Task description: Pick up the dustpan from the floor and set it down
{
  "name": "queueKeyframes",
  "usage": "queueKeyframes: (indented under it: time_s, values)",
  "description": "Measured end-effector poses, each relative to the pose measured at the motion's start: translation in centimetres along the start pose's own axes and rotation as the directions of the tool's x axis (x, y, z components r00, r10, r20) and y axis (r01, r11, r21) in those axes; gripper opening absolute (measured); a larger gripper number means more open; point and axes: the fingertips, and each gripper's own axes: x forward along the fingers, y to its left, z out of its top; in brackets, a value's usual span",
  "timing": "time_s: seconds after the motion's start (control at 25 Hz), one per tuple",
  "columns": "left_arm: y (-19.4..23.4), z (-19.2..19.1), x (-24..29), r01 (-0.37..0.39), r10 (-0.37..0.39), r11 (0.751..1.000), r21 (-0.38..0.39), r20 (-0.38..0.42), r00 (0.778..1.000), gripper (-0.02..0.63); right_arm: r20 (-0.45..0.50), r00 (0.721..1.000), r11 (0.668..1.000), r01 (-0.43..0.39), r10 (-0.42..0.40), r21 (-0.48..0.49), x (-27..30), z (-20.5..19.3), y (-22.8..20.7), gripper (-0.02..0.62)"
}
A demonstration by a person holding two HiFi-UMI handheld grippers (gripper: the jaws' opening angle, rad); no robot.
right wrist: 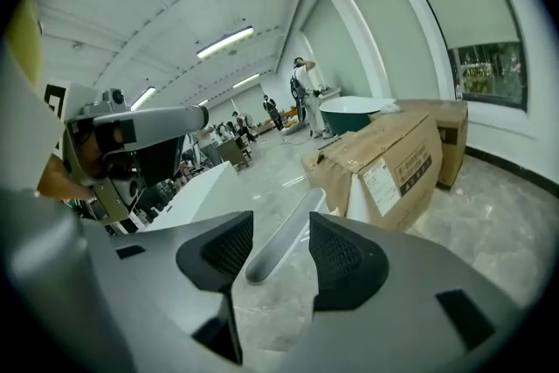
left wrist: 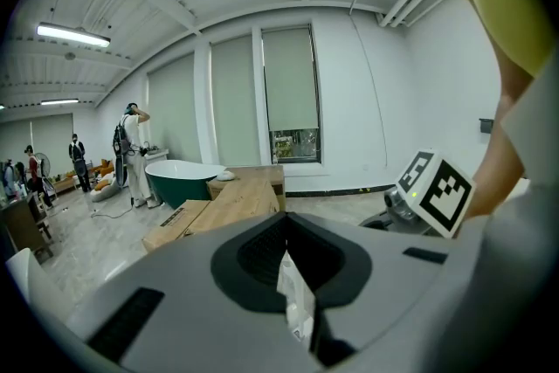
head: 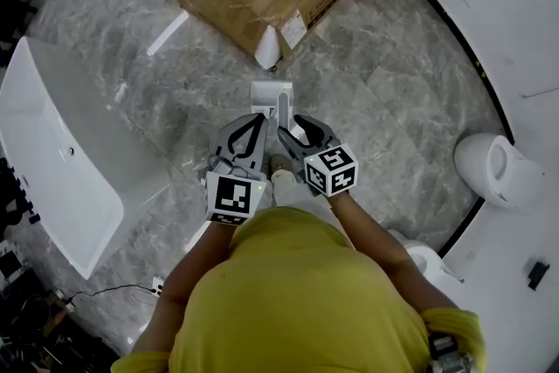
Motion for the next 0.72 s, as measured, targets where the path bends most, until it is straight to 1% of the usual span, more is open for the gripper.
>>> queueKeyframes:
  time_s: [0.08,0.2,0.32,0.4,0.48,0.6,0.64,0.72]
  values:
    - [0.2,-0.2,0.3,-0.002,0.002,1.000,-0.008,-0.001,1.000,0.000,-0.026,0.999,0.999,-0.031,0.032,0.041,0.6,-0.6,-0.2,0.224]
    - [0.9,-0.3,0.6,0.005,-0.003,0.999,0.039,-0.056,0.998,0.000,-0.059,0.995,0.991,-0.076,0.083,0.112,1.6,-1.4,-0.5,0.238]
    - [1.4,-0.5,0.8,0.006,-0.004,0.999,0.036,-0.069,0.998,0.000,-0.094,0.988,0.975,-0.102,0.123,0.199,2.4,-2.2,-0.7,0.250]
    - [1.7,-0.7,0.7,0.002,-0.001,1.000,0.023,-0.069,0.998,0.000,-0.098,0.983,0.960,-0.126,0.155,0.251,3.0,-2.5,-0.5,0.258]
    - [2.0,-1.0,0.7,-0.005,0.006,1.000,0.006,-0.064,0.998,0.000,-0.084,0.977,0.937,-0.160,0.195,0.310,3.5,-2.6,-0.3,0.258]
    - [2.5,-1.3,0.4,-0.013,0.014,1.000,0.017,-0.085,0.996,0.000,-0.067,0.966,0.899,-0.207,0.251,0.386,4.2,-2.9,0.0,0.256]
    - [2.7,-1.3,0.4,-0.015,0.016,1.000,0.017,-0.087,0.996,0.000,-0.063,0.962,0.890,-0.219,0.265,0.400,4.4,-3.0,0.1,0.250]
    - [3.0,-1.4,0.3,-0.015,0.016,1.000,0.012,-0.089,0.996,0.000,-0.050,0.958,0.876,-0.235,0.281,0.421,4.8,-2.8,0.0,0.210]
